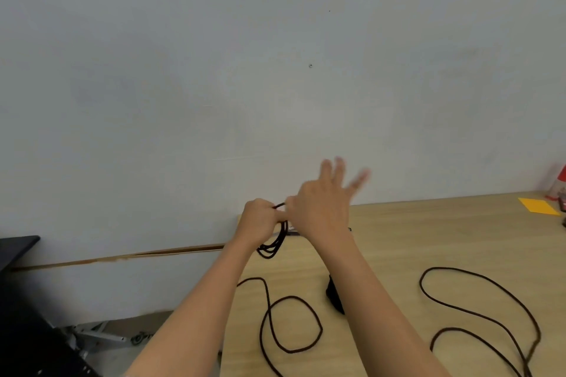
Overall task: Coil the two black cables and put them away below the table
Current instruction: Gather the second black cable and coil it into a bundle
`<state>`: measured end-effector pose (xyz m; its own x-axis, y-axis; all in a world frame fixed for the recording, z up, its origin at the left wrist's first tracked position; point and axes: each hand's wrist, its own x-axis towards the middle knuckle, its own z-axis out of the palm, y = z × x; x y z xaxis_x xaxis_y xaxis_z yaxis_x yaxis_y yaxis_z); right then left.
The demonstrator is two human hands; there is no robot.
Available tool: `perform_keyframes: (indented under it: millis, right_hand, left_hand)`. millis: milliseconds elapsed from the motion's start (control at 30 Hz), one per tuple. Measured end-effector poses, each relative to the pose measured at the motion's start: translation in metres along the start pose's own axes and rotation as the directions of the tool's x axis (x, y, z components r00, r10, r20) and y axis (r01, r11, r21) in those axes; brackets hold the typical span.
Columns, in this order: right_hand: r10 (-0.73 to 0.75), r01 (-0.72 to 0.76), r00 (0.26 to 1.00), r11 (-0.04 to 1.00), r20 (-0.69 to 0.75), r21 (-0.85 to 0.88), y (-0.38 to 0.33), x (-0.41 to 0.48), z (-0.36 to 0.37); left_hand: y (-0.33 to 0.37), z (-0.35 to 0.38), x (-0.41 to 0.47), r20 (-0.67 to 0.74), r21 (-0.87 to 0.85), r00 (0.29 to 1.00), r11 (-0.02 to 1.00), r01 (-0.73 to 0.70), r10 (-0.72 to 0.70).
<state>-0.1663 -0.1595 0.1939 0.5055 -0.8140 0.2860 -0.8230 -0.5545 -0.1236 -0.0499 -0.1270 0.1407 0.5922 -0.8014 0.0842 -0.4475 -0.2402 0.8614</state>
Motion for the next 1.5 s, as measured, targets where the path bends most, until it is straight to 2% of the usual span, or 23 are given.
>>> perform_keyframes:
  millis: [33, 100, 167, 200, 300, 367, 400, 467, 567, 633, 700, 733, 767, 867, 933, 1033, 1100, 1200, 1233, 1300, 1367, 1433, 1500]
  right_hand:
    - [0.080, -0.076, 0.996, 0.992, 0.039, -0.102, 0.001, -0.001, -0.006]
    - [0.039, -0.030, 0.997, 0.992, 0.064, -0.122, -0.001, 0.002, -0.001]
    - [-0.089, 0.074, 0.986, 0.991, 0.139, 0.107, -0.006, 0.007, 0.013]
    - [-0.113, 0.055, 0.972, 0.961, 0.205, 0.270, -0.008, 0.010, 0.021]
    - [-0.165, -0.101, 0.937, 0.718, 0.309, 0.689, -0.007, 0.008, 0.043]
    - [-0.174, -0.186, 0.933, 0.514, 0.314, 0.837, -0.007, 0.003, 0.053]
    - [-0.156, -0.195, 0.942, 0.463, 0.296, 0.865, -0.008, 0.001, 0.057]
    - [-0.072, -0.190, 0.966, 0.447, 0.247, 0.874, -0.013, 0.000, 0.060]
    - [0.020, -0.221, 0.970, 0.487, 0.242, 0.845, -0.011, 0.004, 0.057]
    - [0.058, -0.210, 0.976, 0.520, 0.211, 0.828, -0.006, 0.007, 0.048]
    - [0.150, -0.218, 0.975, 0.498, 0.164, 0.839, -0.001, 0.011, 0.043]
    - [0.229, -0.248, 0.960, 0.436, 0.160, 0.865, 0.001, 0.015, 0.042]
    - [0.316, -0.287, 0.930, 0.314, 0.186, 0.905, 0.004, 0.019, 0.043]
    - [0.470, -0.286, 0.812, -0.196, 0.346, 0.938, 0.015, 0.027, 0.042]
    - [0.440, -0.249, 0.797, -0.387, 0.414, 0.888, 0.021, 0.028, 0.042]
    - [0.271, -0.268, 0.847, -0.525, 0.457, 0.808, 0.020, 0.022, 0.042]
    - [0.108, -0.341, 0.877, -0.546, 0.468, 0.765, 0.016, 0.016, 0.046]
    - [-0.096, -0.456, 0.875, -0.486, 0.474, 0.745, 0.013, 0.006, 0.053]
    - [-0.141, -0.472, 0.873, -0.487, 0.468, 0.735, 0.013, 0.004, 0.053]
    - [-0.182, -0.465, 0.879, -0.533, 0.441, 0.707, 0.015, 0.003, 0.053]
    - [-0.157, -0.399, 0.902, -0.656, 0.401, 0.641, 0.019, 0.007, 0.050]
    - [-0.074, -0.285, 0.920, -0.801, 0.385, 0.527, 0.025, 0.013, 0.047]
    - [0.017, -0.200, 0.915, -0.849, 0.404, 0.489, 0.031, 0.018, 0.046]
  left_hand:
    - [-0.003, -0.002, -0.001, 0.005, 0.020, 1.000, 0.999, 0.025, -0.026]
    - [-0.008, -0.002, -0.003, 0.044, 0.086, 0.999, 0.996, 0.026, -0.030]
    - [-0.006, 0.002, -0.005, 0.083, 0.082, 0.997, 0.997, -0.003, -0.004]
    - [-0.003, 0.003, -0.006, 0.079, 0.059, 0.997, 0.998, -0.001, -0.004]
    - [0.003, 0.005, -0.006, 0.048, -0.121, 0.997, 0.990, 0.067, -0.061]
    - [0.004, 0.005, -0.008, 0.036, -0.328, 0.994, 0.938, 0.111, -0.105]
    - [0.005, 0.006, -0.009, 0.017, -0.437, 0.990, 0.889, 0.136, -0.143]
    - [0.007, 0.009, -0.008, -0.044, -0.560, 0.972, 0.811, 0.169, -0.233]
    - [0.008, 0.015, -0.006, -0.087, -0.540, 0.959, 0.821, 0.183, -0.271]
    - [0.006, 0.014, -0.007, -0.045, -0.502, 0.975, 0.849, 0.166, -0.217]
    - [0.000, 0.011, -0.013, 0.056, -0.410, 0.995, 0.907, 0.098, -0.082]
    - [-0.006, 0.011, -0.017, 0.146, -0.407, 0.989, 0.911, 0.066, -0.007]
    - [-0.012, 0.011, -0.020, 0.237, -0.452, 0.970, 0.890, 0.056, 0.059]
    - [-0.024, 0.007, -0.029, 0.398, -0.569, 0.906, 0.813, 0.120, 0.145]
    - [-0.030, 0.005, -0.030, 0.455, -0.478, 0.882, 0.869, 0.125, 0.123]
    - [-0.031, 0.008, -0.025, 0.462, -0.140, 0.887, 0.987, 0.082, -0.008]
    - [-0.025, 0.012, -0.020, 0.358, 0.126, 0.930, 0.991, 0.035, -0.078]
    - [-0.003, 0.009, -0.019, 0.291, 0.516, 0.927, 0.855, 0.057, -0.238]
    - [-0.001, 0.006, -0.019, 0.282, 0.556, 0.927, 0.829, 0.054, -0.249]
    - [-0.009, 0.000, -0.015, 0.303, 0.435, 0.933, 0.899, 0.047, -0.195]
    - [-0.024, -0.006, -0.017, 0.368, 0.149, 0.923, 0.987, 0.064, -0.115]
    - [-0.041, -0.011, -0.021, 0.368, -0.028, 0.926, 0.995, 0.096, -0.079]
    - [-0.054, -0.011, -0.026, 0.327, -0.162, 0.942, 0.977, 0.141, -0.082]
